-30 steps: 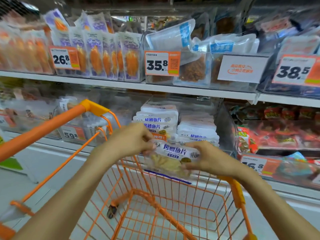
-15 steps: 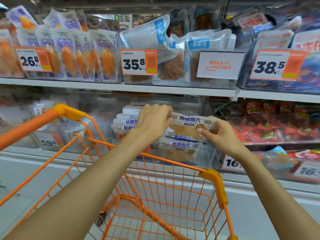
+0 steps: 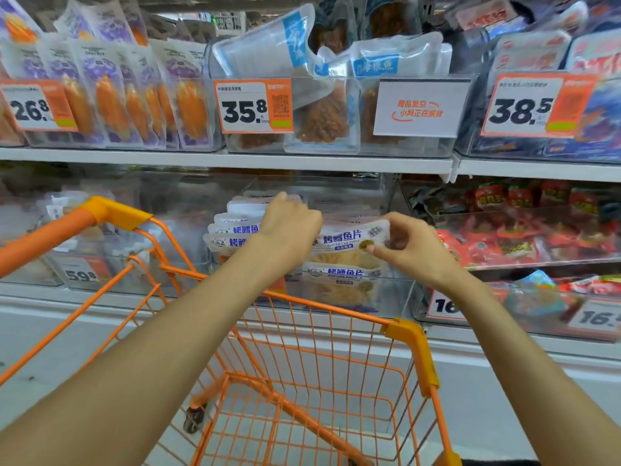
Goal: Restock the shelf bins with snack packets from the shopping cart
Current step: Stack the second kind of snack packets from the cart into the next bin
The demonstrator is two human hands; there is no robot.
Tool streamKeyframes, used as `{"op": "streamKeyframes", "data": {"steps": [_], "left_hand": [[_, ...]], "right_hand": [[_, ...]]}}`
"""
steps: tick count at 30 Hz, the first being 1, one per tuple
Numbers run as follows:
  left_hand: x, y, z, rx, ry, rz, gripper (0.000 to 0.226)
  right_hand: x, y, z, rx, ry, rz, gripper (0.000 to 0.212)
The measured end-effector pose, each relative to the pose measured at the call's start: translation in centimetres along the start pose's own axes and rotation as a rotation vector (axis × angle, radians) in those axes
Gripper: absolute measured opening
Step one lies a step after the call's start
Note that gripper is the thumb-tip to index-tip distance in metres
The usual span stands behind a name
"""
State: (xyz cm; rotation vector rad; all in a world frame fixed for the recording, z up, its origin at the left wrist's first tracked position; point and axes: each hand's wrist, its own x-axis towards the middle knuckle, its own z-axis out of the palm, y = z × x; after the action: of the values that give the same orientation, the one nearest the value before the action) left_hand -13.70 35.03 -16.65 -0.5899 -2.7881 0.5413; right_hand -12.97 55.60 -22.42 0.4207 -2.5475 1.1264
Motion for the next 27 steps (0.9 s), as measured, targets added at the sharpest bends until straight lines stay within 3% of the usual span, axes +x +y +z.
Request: {"op": "streamKeyframes", "data": {"steps": [2,4,7,12,16,17,20,25,27], "left_hand": [[0.3,0.2,-0.5,0.056,-0.017,0.013,0.024],[0.8,0.4,-0.4,0.056,0.024,0.049,0.01],[1.1,0.5,0.0,0.013,0.066,0.121,0.034],[1.2,0.9,-0.5,0.044,0.087,0.168,0.022],[1.3,1.2,-0.2,0.098,0.059,0.19,0.043],[1.5,1.2,0.2,0.093,0.05,0.188,0.043],[1.8,1.3,1.4,0.075,-0.006,0.179,0.021],[2.2,1.1,1.1,0.027,-0.086,0.232,0.023],[2.3,0.7,0.6,-0.002,-0.082,0.238,0.019]], "right_hand": [[0.2,-0.3,-0.3,-0.1,0.047,-0.017,0.019],[0.1,-0.2,-0.7,-0.224,0.027,0.011,0.015],[-0.3,0.1,-1.0,-0.369,-0.03,0.031,0.013],[0.0,-0.5,-0.3,-0.488,-0.104,0.014,0.025],[0.7,-1.6,0.0,-0.579,-0.232,0.031,0.014],[0.9,-1.9,0.0,-0.592,-0.254,0.042,0.022],[1.7,-1.5,0.3,-0.604,-0.302,0.076,0.018],[3.5,-2.7,-0.7,-0.609,-0.539,0.16,0.025],[3.9,-3.5,-1.2,-0.661,-0.503,0.109,0.024]]}}
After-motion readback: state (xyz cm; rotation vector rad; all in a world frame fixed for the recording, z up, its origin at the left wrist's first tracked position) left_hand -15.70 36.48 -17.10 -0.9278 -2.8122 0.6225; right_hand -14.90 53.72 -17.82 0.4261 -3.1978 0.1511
